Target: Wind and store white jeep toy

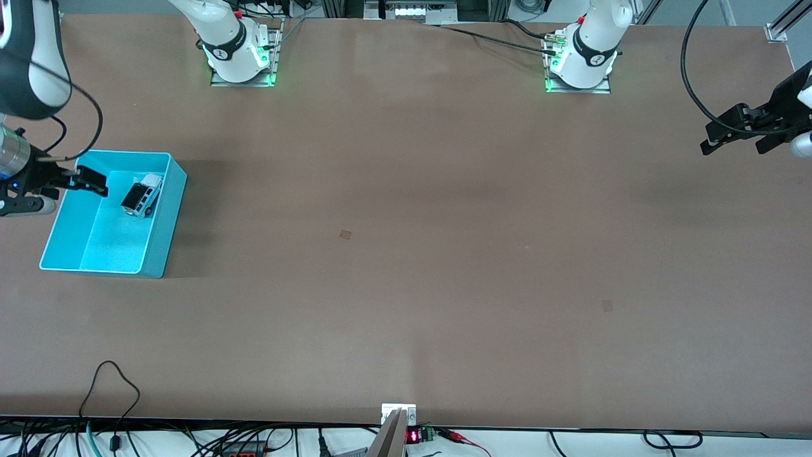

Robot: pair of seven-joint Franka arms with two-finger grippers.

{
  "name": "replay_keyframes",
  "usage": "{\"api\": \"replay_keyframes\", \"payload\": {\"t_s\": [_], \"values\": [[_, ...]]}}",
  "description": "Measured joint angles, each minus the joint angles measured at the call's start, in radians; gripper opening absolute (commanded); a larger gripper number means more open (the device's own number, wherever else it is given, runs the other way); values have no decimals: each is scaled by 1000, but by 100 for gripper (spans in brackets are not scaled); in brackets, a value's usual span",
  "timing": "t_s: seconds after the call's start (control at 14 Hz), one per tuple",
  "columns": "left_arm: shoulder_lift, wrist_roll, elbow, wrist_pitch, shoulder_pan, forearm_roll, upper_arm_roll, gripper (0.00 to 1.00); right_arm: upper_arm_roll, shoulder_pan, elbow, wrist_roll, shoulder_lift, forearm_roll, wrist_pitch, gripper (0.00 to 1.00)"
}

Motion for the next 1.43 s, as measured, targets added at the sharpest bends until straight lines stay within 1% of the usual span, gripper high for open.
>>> {"api": "replay_keyframes", "payload": {"t_s": [0.14,0.21,0.36,0.43,0.57,0.79,1.29,1.43], "values": [[-4,0,0,0,0,0,0,100,55,1,74,37,-10,7,-96,100],[-5,0,0,0,0,0,0,100,77,2,109,68,-14,26,-147,100],[-6,0,0,-1,0,0,0,100,97,5,177,96,-20,81,-254,100],[-6,0,0,-1,0,0,0,100,96,12,205,97,-21,93,-288,100],[-6,1,0,-2,0,0,0,100,82,51,245,98,-22,94,-311,100],[-6,1,0,-2,0,0,0,100,46,115,265,100,-23,94,-320,100],[-6,2,0,-2,0,0,0,100,39,121,267,102,-26,93,-325,100],[-6,2,0,-2,0,0,0,100,39,122,267,140,-26,93,-325,100]]}}
